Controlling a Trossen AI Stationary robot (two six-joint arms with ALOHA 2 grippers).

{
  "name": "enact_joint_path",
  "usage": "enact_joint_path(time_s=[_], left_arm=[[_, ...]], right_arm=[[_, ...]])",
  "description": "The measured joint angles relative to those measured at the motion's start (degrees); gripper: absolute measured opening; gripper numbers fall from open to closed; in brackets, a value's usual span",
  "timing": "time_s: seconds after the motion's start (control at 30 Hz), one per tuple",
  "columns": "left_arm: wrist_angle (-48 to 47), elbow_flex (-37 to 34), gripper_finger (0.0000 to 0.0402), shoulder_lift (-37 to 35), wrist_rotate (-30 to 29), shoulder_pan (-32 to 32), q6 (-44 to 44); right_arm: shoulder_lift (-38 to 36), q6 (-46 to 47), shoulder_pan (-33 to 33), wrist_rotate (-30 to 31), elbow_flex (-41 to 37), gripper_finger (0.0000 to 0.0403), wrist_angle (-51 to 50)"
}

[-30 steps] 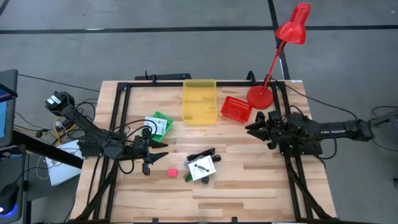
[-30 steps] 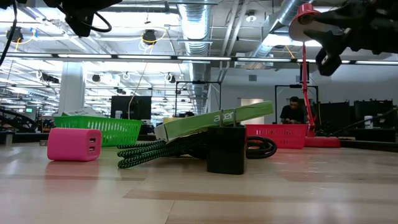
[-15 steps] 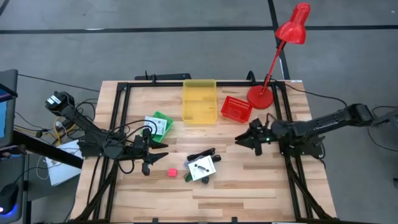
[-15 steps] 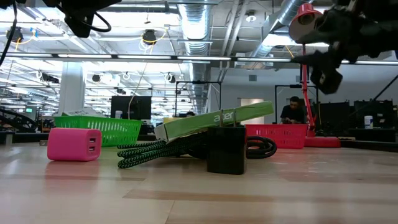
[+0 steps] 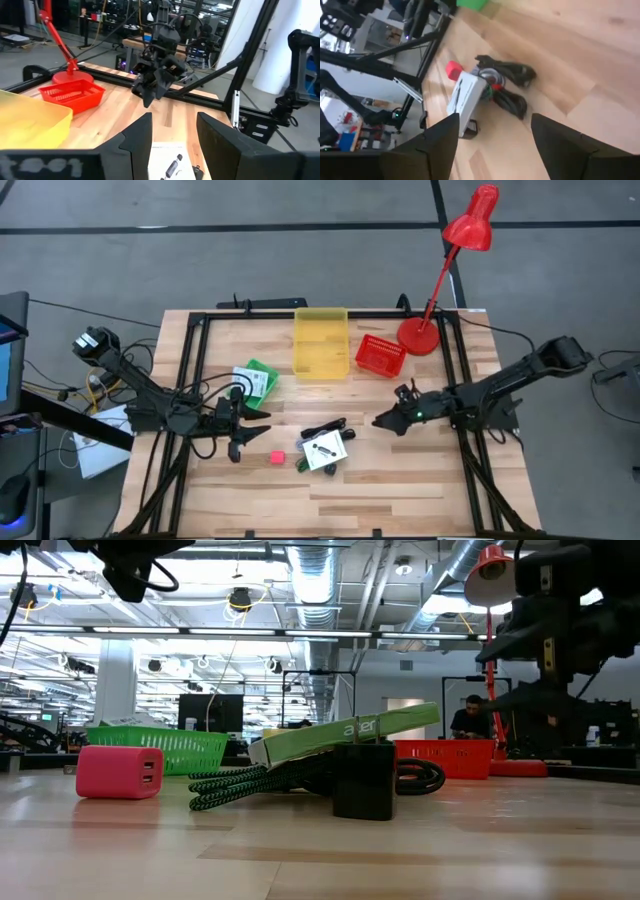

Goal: Pick and place items into bin
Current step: Put the white box into the green basket

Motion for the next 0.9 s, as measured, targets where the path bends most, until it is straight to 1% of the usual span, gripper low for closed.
enact_joint_path(time_s=[0.13,0.33,0.6,0.7,0.9], left_arm=[[-0.02,0.0,0.0146,0.0,1.08,-0.02,-0.06],[-0.04,0.0,0.0146,0.0,1.75,-0.02,-0.12],[-0.04,0.0,0.0146,0.0,1.75,-0.02,-0.28],[-0.04,0.0,0.0146,0.0,1.73,-0.02,-0.86],[-0.42,0.0,0.0146,0.0,2.16,-0.02,-1.15]], right_arm=[[5.2,3.63,2.04,1.76,0.0,0.0245,5.78],[13.55,6.39,3.47,1.91,0.0,0.0245,16.43],[23.11,9.7,4.8,1.69,0.12,0.0244,27.04],[26.17,9.8,5.47,1.61,1.81,0.0244,28.68],[32.05,9.69,5.77,-2.56,8.25,0.0244,28.94]])
